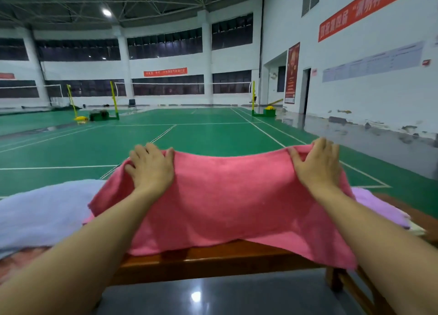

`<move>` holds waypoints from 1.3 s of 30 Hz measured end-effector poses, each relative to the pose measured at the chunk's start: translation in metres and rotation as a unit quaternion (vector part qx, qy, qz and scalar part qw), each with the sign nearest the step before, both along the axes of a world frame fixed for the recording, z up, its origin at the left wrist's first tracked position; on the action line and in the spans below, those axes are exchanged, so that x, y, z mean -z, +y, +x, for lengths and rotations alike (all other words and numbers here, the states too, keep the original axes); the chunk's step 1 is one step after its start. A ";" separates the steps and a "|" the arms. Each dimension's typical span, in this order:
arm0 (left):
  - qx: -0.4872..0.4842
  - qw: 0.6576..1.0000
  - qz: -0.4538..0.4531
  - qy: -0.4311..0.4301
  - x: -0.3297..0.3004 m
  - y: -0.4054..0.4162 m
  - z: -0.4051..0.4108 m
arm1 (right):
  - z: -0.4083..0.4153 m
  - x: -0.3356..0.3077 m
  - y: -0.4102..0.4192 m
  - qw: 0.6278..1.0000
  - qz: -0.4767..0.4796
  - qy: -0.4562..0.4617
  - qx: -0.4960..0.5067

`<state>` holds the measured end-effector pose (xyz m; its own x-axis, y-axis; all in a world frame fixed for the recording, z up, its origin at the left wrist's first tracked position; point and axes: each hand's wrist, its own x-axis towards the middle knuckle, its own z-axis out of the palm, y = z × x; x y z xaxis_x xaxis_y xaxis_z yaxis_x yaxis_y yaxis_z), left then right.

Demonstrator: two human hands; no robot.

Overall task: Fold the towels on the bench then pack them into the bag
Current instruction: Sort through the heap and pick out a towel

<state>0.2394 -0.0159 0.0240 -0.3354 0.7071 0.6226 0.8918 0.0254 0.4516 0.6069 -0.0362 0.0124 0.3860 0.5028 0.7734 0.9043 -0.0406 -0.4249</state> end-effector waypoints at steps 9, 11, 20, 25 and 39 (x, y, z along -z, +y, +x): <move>0.013 0.992 -0.111 0.063 0.129 0.092 -0.027 | 0.007 0.120 0.097 0.982 -0.165 -0.073 0.054; 0.025 0.988 -0.133 0.070 0.140 0.112 -0.030 | 0.010 0.135 0.112 0.979 -0.184 -0.074 0.043; 0.036 0.982 -0.119 0.141 0.177 0.125 -0.026 | 0.016 0.163 0.131 0.981 -0.182 -0.054 -0.034; 0.145 0.971 -0.016 0.188 0.159 0.089 -0.007 | 0.000 0.157 0.103 0.990 -0.066 -0.027 -0.118; 0.335 0.926 -0.109 0.135 0.161 -0.030 0.000 | -0.055 0.176 -0.023 0.893 -0.210 -0.123 -0.379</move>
<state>0.2393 -0.0462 -0.1367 0.3716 0.8187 0.4377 0.8196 -0.5108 0.2596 0.5519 -0.0596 -0.1632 -0.3435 0.8135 0.4693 0.8033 0.5133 -0.3018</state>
